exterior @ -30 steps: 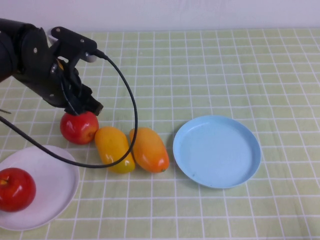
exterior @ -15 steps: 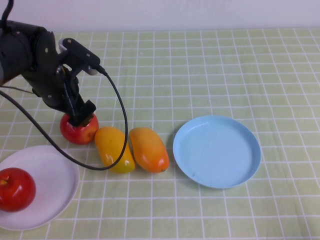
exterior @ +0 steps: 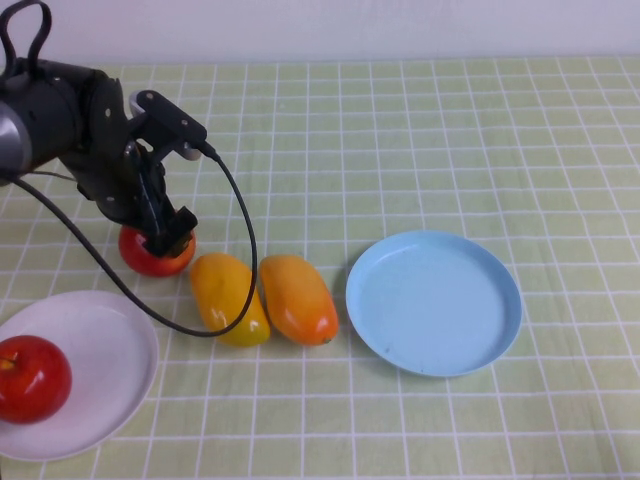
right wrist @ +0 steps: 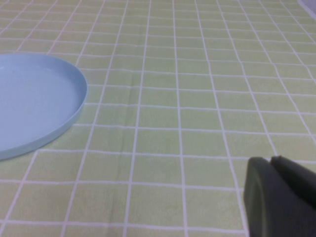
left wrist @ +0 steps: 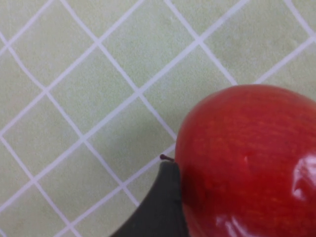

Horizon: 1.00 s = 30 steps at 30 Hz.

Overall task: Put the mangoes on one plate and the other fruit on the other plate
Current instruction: Put one type of fruit in the left plate

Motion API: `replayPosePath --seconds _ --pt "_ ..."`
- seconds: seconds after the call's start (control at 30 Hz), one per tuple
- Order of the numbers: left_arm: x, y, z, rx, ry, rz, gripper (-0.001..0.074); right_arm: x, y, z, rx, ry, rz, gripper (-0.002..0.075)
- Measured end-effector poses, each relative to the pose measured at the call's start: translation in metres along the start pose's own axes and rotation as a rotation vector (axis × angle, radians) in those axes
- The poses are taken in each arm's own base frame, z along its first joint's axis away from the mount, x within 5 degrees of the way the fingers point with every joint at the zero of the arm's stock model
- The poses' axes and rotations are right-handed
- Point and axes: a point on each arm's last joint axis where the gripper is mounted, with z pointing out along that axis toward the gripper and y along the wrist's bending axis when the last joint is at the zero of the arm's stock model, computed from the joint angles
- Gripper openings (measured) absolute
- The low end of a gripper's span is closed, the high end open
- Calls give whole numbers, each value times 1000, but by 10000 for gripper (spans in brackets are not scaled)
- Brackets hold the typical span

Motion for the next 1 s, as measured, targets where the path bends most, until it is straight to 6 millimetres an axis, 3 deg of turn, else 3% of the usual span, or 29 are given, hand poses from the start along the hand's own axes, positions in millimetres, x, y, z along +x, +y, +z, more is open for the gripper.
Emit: replayPosePath --seconds 0.3,0.47,0.7,0.8,1.0 --pt "2 5 9 25 1 -45 667 0 0 0 0 0 0 -16" --pt "2 5 9 26 -1 -48 589 0 0 0 0 0 0 -17" --pt "2 6 5 24 -4 -49 589 0 0 0 0 0 0 -16" --pt "3 7 -17 14 -20 -51 589 0 0 0 0 0 0 -16" --pt "16 3 -81 -3 -39 -96 589 0 0 0 0 0 0 -16"
